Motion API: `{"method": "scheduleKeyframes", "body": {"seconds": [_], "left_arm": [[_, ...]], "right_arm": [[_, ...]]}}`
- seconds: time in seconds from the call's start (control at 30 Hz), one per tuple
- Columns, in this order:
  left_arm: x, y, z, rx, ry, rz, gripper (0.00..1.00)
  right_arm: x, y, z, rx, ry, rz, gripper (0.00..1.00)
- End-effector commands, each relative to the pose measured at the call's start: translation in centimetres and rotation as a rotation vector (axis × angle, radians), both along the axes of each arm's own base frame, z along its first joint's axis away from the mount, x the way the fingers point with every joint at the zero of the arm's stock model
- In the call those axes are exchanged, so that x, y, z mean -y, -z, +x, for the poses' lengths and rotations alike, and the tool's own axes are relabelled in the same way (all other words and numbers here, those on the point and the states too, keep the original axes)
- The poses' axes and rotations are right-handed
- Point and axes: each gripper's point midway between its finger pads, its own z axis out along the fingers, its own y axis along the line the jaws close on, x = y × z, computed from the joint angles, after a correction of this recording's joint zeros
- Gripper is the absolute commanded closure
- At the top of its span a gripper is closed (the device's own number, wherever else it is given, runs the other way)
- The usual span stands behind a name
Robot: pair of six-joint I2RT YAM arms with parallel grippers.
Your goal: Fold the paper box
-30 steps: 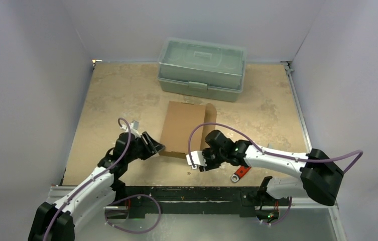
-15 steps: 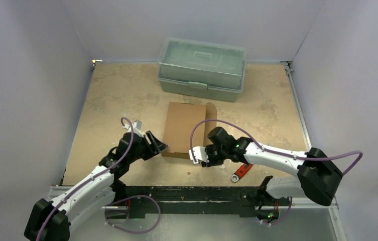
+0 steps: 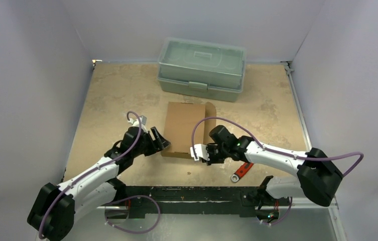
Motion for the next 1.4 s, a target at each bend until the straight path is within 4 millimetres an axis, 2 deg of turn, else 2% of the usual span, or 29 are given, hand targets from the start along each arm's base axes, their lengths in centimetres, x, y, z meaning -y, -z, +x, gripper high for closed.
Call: {"method": "scheduleKeyframes", "body": {"seconds": [0.0, 0.1, 0.33, 1.03, 1.37], "left_arm": [[1.0, -2.4, 1.9, 0.1, 0.02, -0.018, 0.35], [0.8, -2.2, 2.1, 0.101, 0.014, -0.002, 0.37], [0.3, -0.9, 2.0, 0.084, 0.01, 0.039, 0.47], [0.0, 0.5, 1.9, 0.055, 0.017, 0.07, 0.5], [0.0, 0.9, 1.9, 0.05, 0.024, 0.076, 0.5]], "right_arm": [[-1.3, -1.2, 0.4, -0.016, -0.005, 0.044, 0.95], [-1.2, -1.1, 0.4, -0.02, -0.002, 0.041, 1.0], [-0.4, -0.8, 0.8, -0.068, 0.045, 0.032, 1.0], [0.1, 1.6, 1.0, -0.189, 0.138, -0.046, 1.0], [0.2, 1.1, 2.5, -0.161, 0.202, -0.02, 1.0]]}}
